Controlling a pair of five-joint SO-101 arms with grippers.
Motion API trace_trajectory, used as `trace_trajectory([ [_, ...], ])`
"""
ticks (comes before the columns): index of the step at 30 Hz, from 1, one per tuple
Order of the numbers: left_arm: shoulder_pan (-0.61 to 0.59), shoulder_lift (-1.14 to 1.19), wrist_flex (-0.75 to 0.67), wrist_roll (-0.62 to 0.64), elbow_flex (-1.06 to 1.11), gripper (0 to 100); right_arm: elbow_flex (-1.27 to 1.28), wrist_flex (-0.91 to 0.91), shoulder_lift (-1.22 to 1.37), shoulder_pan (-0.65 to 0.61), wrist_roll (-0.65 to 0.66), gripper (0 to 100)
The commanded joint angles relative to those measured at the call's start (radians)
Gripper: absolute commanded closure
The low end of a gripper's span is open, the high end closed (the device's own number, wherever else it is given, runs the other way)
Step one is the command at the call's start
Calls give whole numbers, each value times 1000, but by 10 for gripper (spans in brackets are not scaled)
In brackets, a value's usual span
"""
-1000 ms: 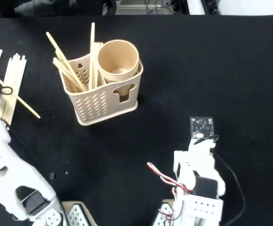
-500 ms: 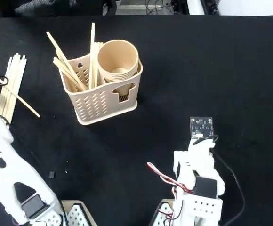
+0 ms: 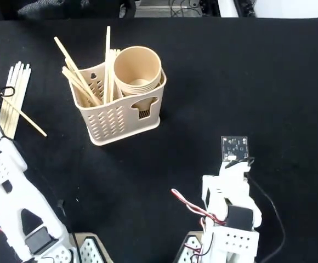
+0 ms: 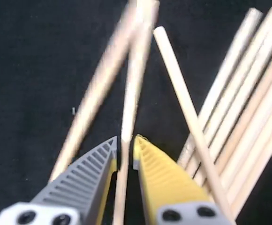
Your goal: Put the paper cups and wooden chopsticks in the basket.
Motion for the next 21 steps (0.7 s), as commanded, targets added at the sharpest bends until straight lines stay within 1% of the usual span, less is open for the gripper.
trace_trajectory([
  [1,-25,115,103,-9,-116,970,-8,3,-67,-11,0,985],
  [7,-27,158,118,-11,-173,963,-8,3,-67,-11,0,985],
  [9,-27,160,140,-11,-173,910,-8,3,-67,-11,0,985],
  [11,-27,167,135,-11,-165,835,-8,3,-67,-11,0,985],
  [12,-30,167,130,-11,-163,816,-8,3,-67,-11,0,985],
  [17,-28,169,84,-12,-77,820,-8,3,-67,-11,0,985],
  [21,-27,169,87,-3,-1,823,-8,3,-67,-11,0,985],
])
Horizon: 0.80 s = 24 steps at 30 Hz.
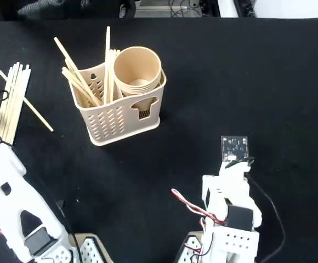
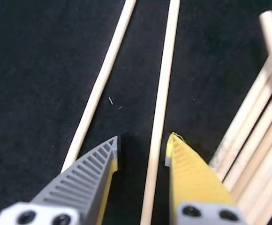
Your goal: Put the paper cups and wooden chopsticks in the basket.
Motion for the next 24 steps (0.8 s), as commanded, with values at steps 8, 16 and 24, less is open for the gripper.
trace_trajectory([
  [8,-2,80,9,-6,208,957,-8,3,-67,-11,0,985],
  [16,-2,75,166,-6,47,972,-8,3,-67,-11,0,985],
  [24,77,-83,384,-5,-47,972,-8,3,-67,-11,0,985],
])
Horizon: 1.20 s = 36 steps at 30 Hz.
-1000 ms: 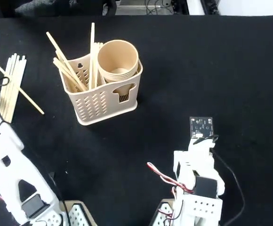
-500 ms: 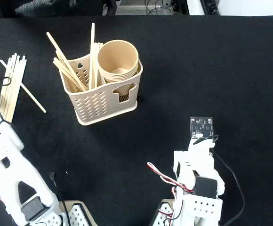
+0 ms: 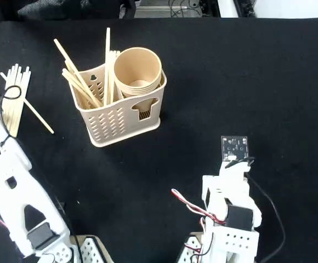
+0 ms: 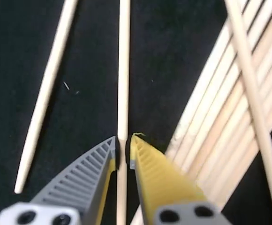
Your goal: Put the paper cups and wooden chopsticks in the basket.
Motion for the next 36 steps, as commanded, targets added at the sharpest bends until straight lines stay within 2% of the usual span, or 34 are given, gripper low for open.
trace_trajectory([
  [1,33,-66,186,0,4,972,-8,3,-67,-11,0,985],
  [6,68,-172,193,5,8,972,-8,3,-67,-11,0,985],
  [10,68,-279,195,34,104,972,-8,3,-67,-11,0,985],
  [26,74,-836,192,31,707,972,-8,3,-67,-11,0,985],
  [36,145,-1232,178,29,1056,971,-8,3,-67,-11,0,985],
])
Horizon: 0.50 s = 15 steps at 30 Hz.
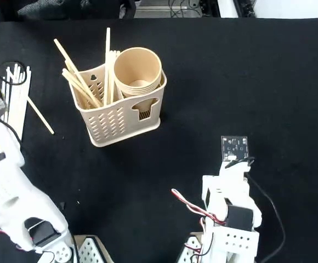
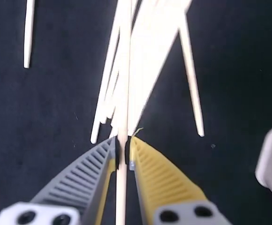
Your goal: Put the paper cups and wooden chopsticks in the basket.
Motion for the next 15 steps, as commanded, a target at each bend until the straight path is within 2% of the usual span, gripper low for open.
trace_trajectory([
  [1,51,-201,-29,3,143,971,-8,3,-67,-11,0,985],
  [10,96,-534,-397,3,697,971,-8,3,-67,-11,0,985],
  [15,140,-766,-514,3,932,971,-8,3,-67,-11,0,985],
])
